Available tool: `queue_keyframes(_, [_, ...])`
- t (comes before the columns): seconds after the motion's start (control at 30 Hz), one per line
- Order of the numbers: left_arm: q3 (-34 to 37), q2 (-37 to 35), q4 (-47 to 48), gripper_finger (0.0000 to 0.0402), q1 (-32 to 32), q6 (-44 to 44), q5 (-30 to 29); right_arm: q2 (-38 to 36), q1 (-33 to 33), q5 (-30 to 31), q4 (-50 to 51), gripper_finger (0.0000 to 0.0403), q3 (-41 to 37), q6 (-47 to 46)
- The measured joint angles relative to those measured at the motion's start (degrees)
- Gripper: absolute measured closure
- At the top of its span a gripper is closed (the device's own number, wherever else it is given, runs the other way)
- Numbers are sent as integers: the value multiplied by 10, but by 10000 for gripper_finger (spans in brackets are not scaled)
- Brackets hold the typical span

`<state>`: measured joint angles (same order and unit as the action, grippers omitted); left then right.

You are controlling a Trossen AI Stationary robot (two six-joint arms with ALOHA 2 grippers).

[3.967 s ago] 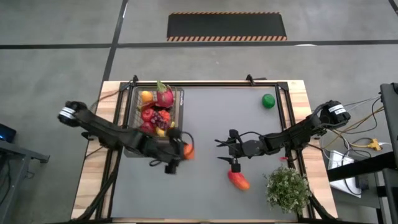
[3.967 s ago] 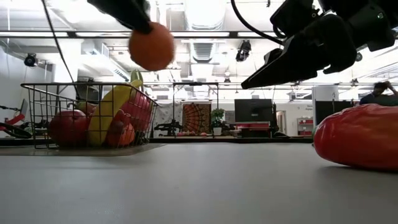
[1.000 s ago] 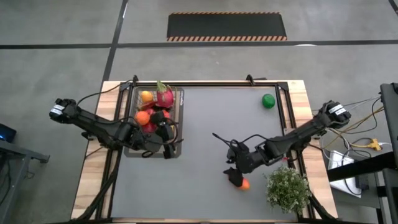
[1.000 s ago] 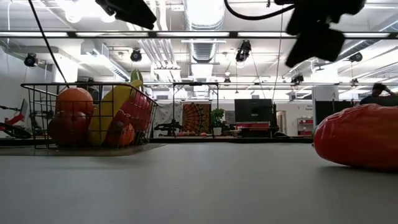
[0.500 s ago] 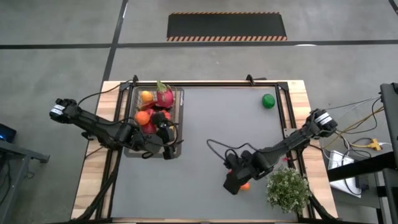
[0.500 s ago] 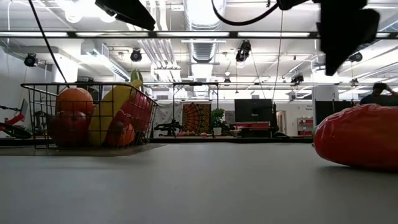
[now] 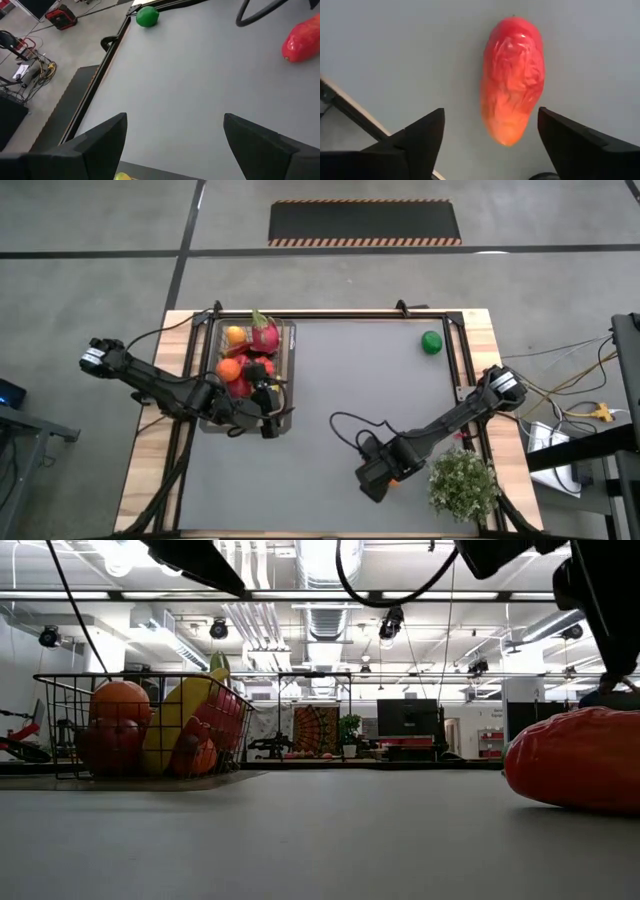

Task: Build produce basket
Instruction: Put the orange mango into the gold wire basket

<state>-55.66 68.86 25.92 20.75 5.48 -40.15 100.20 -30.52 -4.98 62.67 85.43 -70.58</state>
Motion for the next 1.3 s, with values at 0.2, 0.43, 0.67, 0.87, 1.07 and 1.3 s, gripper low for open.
queue_keyframes(0.2, [6, -2, -2, 90, 0, 0, 0, 2, 0, 3, -6, 70, -25, -2])
queue_keyframes(0.43, [6, -4, -2, 90, 0, -1, 0, 29, 0, 4, -22, 74, -43, 10])
queue_keyframes(0.67, [7, -6, -5, 90, 0, -9, -1, 63, 2, 36, -35, 79, -46, 32])
queue_keyframes(0.87, [7, -6, -25, 90, 0, -30, -2, 74, 2, 59, -66, 156, -46, 37])
queue_keyframes(1.07, [7, -7, -34, 90, 0, -34, -3, 73, 2, 76, -66, 209, -46, 54])
queue_keyframes(1.3, [7, -8, -34, 90, 0, -36, -3, 56, 5, 123, -64, 209, -42, 167])
